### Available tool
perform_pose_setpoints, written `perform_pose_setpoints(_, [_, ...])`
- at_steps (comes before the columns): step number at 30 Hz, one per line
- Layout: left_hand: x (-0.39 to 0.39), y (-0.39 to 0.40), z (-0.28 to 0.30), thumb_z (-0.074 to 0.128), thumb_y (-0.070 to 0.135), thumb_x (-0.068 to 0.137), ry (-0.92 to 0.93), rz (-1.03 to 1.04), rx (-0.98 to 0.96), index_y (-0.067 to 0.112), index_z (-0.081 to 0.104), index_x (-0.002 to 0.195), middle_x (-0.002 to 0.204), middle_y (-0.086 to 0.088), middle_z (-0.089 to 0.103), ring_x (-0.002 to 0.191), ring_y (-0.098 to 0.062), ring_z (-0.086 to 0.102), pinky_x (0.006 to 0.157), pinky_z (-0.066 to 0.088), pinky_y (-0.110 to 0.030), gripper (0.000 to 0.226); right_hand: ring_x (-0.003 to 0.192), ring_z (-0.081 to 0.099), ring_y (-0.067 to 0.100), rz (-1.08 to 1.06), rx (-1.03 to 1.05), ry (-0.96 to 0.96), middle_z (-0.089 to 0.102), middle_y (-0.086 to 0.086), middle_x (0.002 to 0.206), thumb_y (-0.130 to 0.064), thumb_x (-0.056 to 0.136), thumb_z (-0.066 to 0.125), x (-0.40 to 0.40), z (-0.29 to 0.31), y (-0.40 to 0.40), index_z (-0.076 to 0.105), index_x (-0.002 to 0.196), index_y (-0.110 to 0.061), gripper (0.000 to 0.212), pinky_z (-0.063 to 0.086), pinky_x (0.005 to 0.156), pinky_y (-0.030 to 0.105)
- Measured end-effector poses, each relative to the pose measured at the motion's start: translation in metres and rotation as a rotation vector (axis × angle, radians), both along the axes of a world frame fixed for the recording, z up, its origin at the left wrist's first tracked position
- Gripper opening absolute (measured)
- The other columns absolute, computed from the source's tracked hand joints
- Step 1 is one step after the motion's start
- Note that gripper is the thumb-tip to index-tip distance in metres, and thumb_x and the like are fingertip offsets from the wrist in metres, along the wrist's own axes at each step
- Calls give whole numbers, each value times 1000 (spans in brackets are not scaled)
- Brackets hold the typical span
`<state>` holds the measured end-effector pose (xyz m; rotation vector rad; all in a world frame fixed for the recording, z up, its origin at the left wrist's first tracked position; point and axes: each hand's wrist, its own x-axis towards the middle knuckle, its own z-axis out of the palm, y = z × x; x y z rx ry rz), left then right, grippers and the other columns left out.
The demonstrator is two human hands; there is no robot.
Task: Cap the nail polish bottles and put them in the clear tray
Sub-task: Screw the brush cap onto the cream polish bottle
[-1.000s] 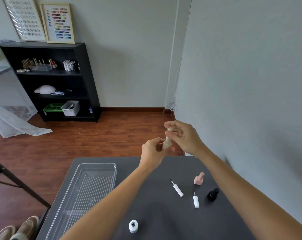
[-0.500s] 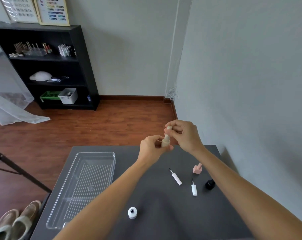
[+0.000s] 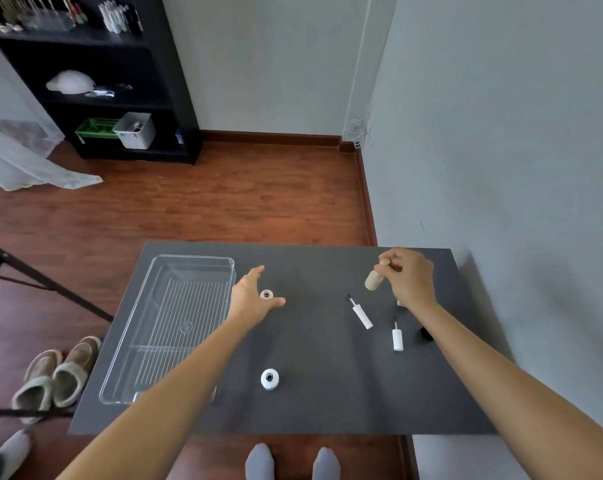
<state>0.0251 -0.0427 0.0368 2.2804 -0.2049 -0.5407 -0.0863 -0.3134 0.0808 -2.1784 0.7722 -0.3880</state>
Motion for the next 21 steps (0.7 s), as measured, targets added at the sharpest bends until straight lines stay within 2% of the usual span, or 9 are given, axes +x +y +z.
perform_pose_setpoints(3, [-1,5,-22,85,21,71,35,14,47,13,39,146,145,-11,49,135,-26,43,108,33,-34,88,73,60,17,-24,-45,58,71,3,78,-7,79,70,-4,-20,-7,72,85,-8,6,37,65,3])
perform_pose_setpoints(5, [-2,6,-33,83,20,74,44,28,58,12,40,145,144,-10,50,135,-27,43,109,33,-35,84,77,60,18,-39,-74,85,70,4,80,-5,79,69,-7,-29,-10,72,86,-6,7,32,68,-5])
perform_pose_setpoints(7, [-3,7,-43,80,19,78,21,32,62,9,44,142,139,-11,55,130,-28,48,106,34,-34,74,82,61,20,-52,-75,106,71,6,83,-4,81,68,-8,-37,-13,71,88,-5,8,30,69,-7])
perform_pose_setpoints(9, [-5,6,-50,78,16,79,-9,38,47,7,51,134,126,-11,63,116,-28,57,98,38,-31,63,89,63,25,-61,-77,132,72,7,86,-5,82,66,-8,-44,-16,71,89,-5,9,33,72,1])
perform_pose_setpoints(11, [-6,4,-55,78,11,78,-24,58,13,7,58,125,109,-7,68,99,-24,62,87,40,-26,51,95,62,29,-64,-87,159,72,8,91,-5,83,66,-8,-49,-19,71,91,-5,10,40,83,22])
perform_pose_setpoints(12, [-7,2,-56,77,10,78,-27,76,-5,8,61,121,101,-4,69,91,-21,61,83,39,-24,46,97,62,30,-67,-84,166,72,9,93,-6,83,66,-7,-51,-20,71,92,-5,11,42,85,27])
perform_pose_setpoints(15, [-7,-1,-59,73,8,82,-49,125,-37,10,66,114,93,-3,69,84,-19,60,80,38,-22,33,95,64,28,-79,-64,170,72,11,95,-5,82,65,-7,-56,-22,71,93,-4,13,38,79,23])
perform_pose_setpoints(19, [-7,-3,-62,69,9,84,-77,144,-61,11,69,98,84,-3,70,81,-20,63,74,38,-22,15,99,63,30,-94,-60,167,71,12,97,-5,83,64,-4,-60,-22,70,98,-4,16,38,82,21])
perform_pose_setpoints(21, [-7,-3,-63,70,11,83,-74,143,-69,12,69,94,82,-2,69,82,-20,64,74,38,-22,11,102,63,29,-102,-44,156,70,11,103,-5,84,64,-5,-59,-20,67,108,-4,24,38,85,20])
